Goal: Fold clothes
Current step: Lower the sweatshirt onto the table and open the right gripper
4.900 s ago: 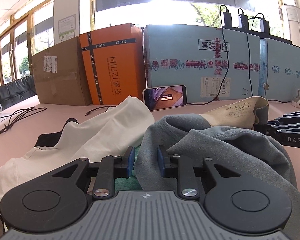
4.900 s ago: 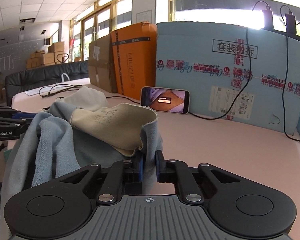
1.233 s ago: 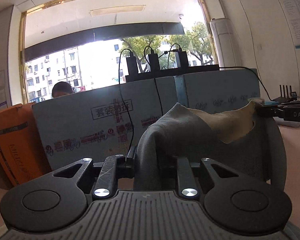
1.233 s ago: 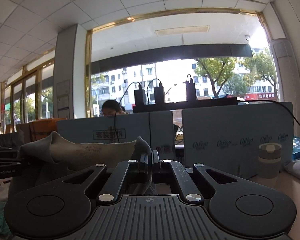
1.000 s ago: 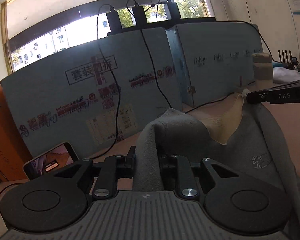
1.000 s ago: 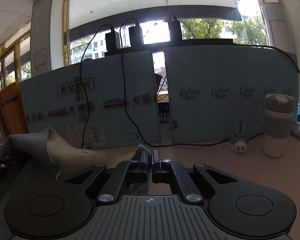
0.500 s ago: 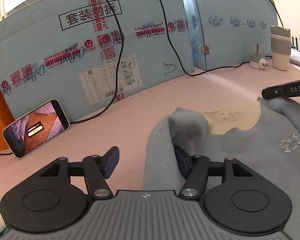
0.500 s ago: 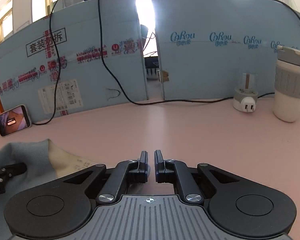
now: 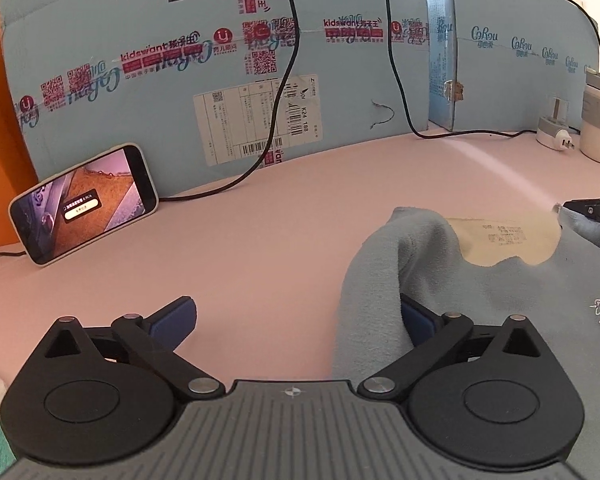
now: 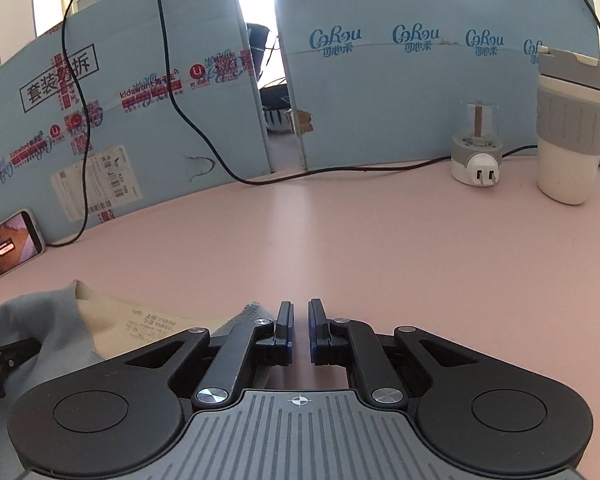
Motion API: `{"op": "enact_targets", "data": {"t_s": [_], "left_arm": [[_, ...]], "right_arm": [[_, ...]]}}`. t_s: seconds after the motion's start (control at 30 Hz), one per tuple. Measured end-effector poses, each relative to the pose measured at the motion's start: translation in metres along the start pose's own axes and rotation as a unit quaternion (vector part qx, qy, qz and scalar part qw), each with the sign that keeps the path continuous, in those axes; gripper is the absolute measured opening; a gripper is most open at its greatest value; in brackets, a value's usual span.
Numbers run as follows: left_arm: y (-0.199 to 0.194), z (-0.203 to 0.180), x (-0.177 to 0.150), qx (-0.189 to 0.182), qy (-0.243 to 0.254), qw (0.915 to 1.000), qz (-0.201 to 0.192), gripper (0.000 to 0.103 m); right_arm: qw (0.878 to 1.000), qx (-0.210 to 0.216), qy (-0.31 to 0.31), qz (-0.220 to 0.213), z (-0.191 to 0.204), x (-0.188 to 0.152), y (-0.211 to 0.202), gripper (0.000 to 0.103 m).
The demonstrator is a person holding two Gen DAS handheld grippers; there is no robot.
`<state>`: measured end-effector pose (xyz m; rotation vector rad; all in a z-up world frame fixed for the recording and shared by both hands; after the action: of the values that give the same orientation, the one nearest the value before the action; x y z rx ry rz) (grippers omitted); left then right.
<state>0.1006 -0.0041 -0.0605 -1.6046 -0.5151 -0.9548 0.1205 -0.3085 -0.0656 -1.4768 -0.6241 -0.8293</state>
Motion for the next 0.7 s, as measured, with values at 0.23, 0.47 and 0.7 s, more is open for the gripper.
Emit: {"op": "enact_targets", "data": {"t_s": [0.23,0.47,0.7], "left_arm": [[0.001,0.001,0.0,-0.002,-0.003,1.0,0.0,0.103],[0.002,0.003,0.0,-0.008,-0.012,0.9999,0.001,0.103],[0.003,0.006,-0.001,-0.017,-0.025,0.9995,0.002,0.103]], "right_arm": [[1.0,-0.005,-0.007,-0.002,0.0,0.001,0.0,0.01],[1.0,0.007,-0.015,-0.002,0.004,0.0,0.0,0.024],[0.999,-0.023,-0.046,-0.005,0.01,-0.002,0.0,0.08]]}}
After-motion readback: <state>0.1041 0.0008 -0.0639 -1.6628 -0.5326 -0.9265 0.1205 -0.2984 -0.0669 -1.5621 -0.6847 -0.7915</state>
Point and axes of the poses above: each gripper's, at about its wrist camera, not at the fingertips, and y roughly the way its jaws point, z to its left, x to its top, the point moved 10 cm from there along y, roughly the way its jaws point, and after that the axes turned 13 degrees about -x, right-handed, at the moved point
